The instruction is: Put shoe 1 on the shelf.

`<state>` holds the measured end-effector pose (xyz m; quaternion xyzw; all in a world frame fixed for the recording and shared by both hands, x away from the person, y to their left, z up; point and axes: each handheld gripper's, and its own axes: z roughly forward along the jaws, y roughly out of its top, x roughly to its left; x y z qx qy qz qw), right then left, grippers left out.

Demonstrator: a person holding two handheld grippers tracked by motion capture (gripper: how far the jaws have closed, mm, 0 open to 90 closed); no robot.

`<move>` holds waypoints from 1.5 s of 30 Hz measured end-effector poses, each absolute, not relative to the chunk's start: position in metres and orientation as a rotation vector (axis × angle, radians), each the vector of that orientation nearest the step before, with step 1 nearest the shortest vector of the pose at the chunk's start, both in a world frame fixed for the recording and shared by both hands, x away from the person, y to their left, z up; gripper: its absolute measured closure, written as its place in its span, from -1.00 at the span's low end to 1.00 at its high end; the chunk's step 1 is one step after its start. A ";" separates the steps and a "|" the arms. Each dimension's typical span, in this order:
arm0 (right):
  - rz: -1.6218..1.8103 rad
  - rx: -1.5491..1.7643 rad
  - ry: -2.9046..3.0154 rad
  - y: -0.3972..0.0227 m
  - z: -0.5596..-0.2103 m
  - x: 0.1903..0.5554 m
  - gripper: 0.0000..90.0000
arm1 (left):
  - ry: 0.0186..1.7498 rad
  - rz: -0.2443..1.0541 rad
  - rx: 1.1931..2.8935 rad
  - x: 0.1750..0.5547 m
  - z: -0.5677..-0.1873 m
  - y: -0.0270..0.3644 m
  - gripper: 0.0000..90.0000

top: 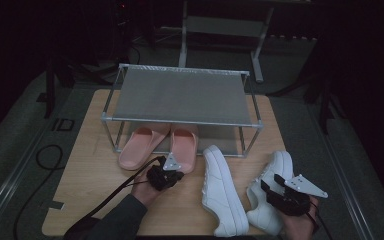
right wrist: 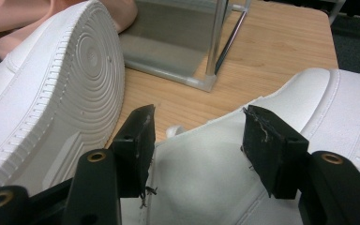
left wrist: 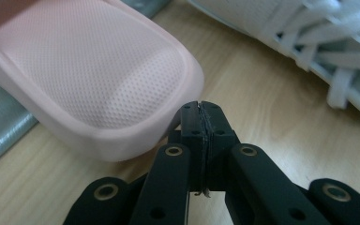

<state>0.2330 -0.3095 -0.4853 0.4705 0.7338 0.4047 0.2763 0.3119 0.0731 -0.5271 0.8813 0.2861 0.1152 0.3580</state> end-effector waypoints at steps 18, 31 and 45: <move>1.089 1.263 1.972 -0.310 -0.485 0.233 -0.04 | 0.785 0.366 2.246 0.356 -0.534 0.061 0.97; 1.091 1.264 1.971 -0.310 -0.485 0.233 -0.03 | 0.837 0.383 2.233 0.377 -0.537 0.064 0.97; 1.090 1.264 1.970 -0.311 -0.485 0.233 -0.03 | 0.816 0.407 2.226 0.367 -0.517 0.076 0.94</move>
